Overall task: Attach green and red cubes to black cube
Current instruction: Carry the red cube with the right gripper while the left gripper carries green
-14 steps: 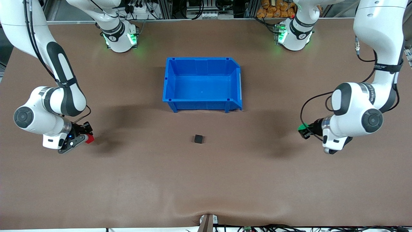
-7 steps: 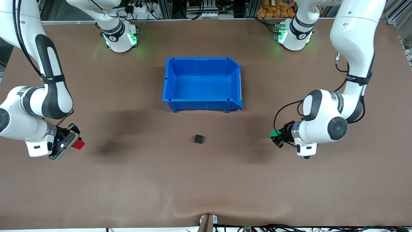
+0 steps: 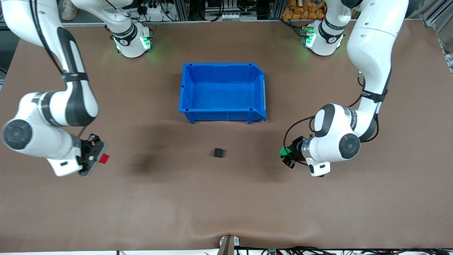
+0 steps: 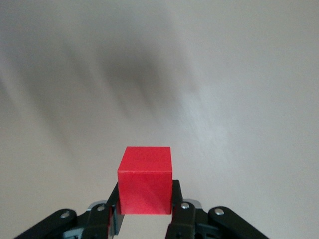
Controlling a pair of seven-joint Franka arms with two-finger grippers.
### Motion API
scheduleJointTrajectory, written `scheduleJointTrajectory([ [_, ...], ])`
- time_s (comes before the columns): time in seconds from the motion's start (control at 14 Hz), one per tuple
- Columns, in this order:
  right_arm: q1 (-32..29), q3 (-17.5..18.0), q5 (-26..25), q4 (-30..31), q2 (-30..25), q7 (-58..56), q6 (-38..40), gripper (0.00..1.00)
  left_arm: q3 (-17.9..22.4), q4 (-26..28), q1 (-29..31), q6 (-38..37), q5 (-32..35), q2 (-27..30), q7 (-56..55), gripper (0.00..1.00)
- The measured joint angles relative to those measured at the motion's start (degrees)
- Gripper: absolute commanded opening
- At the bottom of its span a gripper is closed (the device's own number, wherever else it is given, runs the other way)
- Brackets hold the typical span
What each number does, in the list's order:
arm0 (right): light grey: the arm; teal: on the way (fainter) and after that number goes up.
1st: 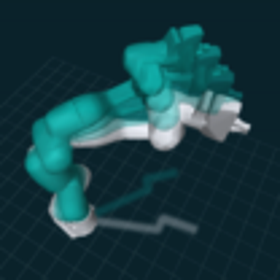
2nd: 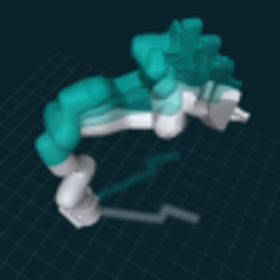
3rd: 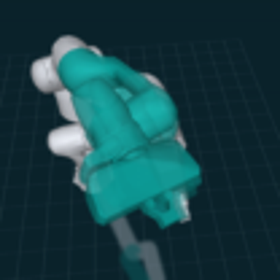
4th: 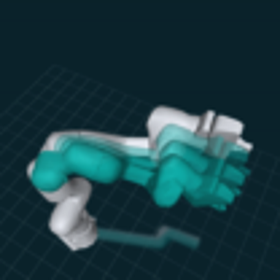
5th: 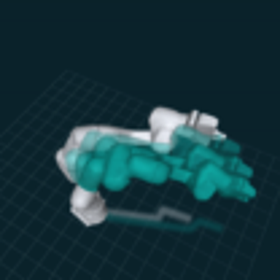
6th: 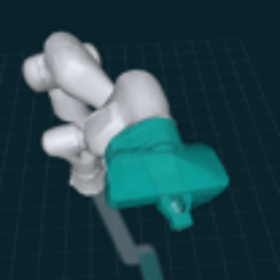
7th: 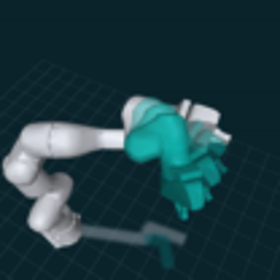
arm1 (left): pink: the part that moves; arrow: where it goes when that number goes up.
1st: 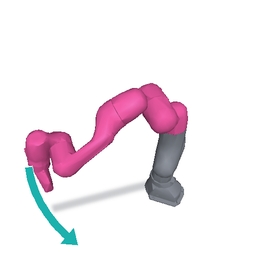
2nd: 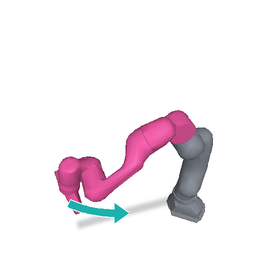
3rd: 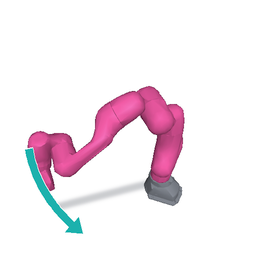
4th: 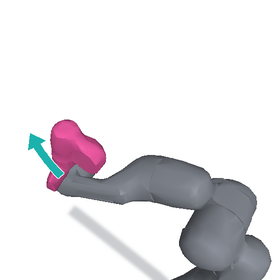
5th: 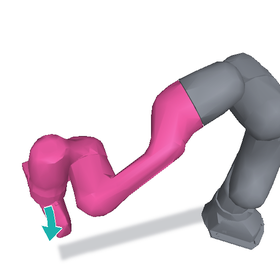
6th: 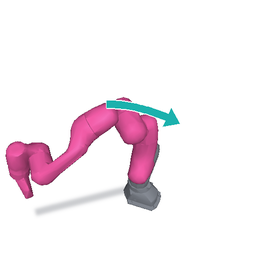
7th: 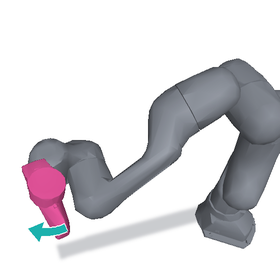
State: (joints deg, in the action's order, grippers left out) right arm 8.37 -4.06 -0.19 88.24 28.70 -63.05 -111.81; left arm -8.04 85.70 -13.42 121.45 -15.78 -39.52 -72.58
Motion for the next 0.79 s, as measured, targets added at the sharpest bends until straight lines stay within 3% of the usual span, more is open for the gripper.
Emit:
scheduleJointTrajectory([
  [0.29, 4.2, 0.6, 0.2, -4.9, 5.8, 0.0, 0.0, 0.0, 0.0, -1.6, -2.5, 4.3, -1.6, -2.4, -6.1, 0.0],
  [0.79, 11.5, 0.9, 3.0, -11.2, 10.9, 0.2, 0.1, 0.0, -0.1, -4.4, -5.8, 10.9, -4.5, -5.8, -14.9, 0.0],
])
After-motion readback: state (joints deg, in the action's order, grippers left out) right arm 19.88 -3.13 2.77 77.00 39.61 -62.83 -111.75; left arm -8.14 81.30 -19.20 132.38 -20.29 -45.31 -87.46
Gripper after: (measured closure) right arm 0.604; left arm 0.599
